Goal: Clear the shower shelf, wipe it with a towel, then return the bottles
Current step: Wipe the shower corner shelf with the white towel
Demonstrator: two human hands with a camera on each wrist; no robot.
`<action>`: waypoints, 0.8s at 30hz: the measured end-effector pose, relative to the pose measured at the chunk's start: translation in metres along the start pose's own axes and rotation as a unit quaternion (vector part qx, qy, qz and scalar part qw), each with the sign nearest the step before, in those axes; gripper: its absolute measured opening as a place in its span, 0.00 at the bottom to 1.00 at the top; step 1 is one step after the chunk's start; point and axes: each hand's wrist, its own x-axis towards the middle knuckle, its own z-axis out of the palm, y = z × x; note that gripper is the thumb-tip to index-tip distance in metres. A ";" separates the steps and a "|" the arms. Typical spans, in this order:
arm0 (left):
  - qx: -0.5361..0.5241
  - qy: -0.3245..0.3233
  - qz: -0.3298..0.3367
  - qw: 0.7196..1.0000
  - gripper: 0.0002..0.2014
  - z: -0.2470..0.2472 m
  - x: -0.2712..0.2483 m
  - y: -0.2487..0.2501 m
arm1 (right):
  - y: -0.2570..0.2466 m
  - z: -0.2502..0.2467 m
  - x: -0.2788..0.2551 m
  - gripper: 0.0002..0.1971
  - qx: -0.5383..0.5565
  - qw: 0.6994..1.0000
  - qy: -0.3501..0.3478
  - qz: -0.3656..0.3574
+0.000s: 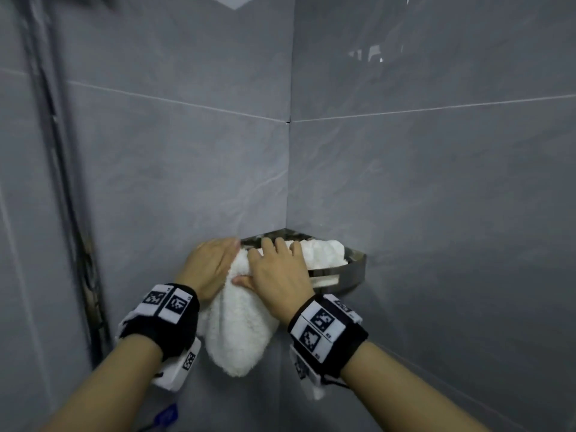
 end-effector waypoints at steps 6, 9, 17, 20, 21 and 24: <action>-0.008 0.010 -0.012 1.000 0.26 -0.001 -0.001 0.001 | 0.001 0.004 0.004 0.28 -0.004 0.999 0.026 -0.033; 0.027 0.016 -0.028 0.999 0.22 0.002 -0.005 0.008 | 0.011 0.002 0.000 0.27 0.015 0.997 0.017 -0.070; 0.099 0.058 -0.082 0.990 0.18 0.019 -0.021 0.051 | 0.072 -0.005 -0.024 0.28 0.074 0.990 0.003 -0.121; 0.134 0.057 -0.095 0.985 0.22 0.031 -0.026 0.079 | 0.098 -0.005 -0.032 0.28 0.113 0.987 -0.012 -0.117; 0.147 0.055 -0.098 0.983 0.24 0.035 -0.027 0.088 | 0.107 -0.004 -0.036 0.28 0.126 0.985 -0.017 -0.113; 0.183 0.035 -0.102 0.977 0.32 0.045 -0.026 0.113 | 0.130 -0.003 -0.047 0.28 0.167 0.981 -0.020 -0.100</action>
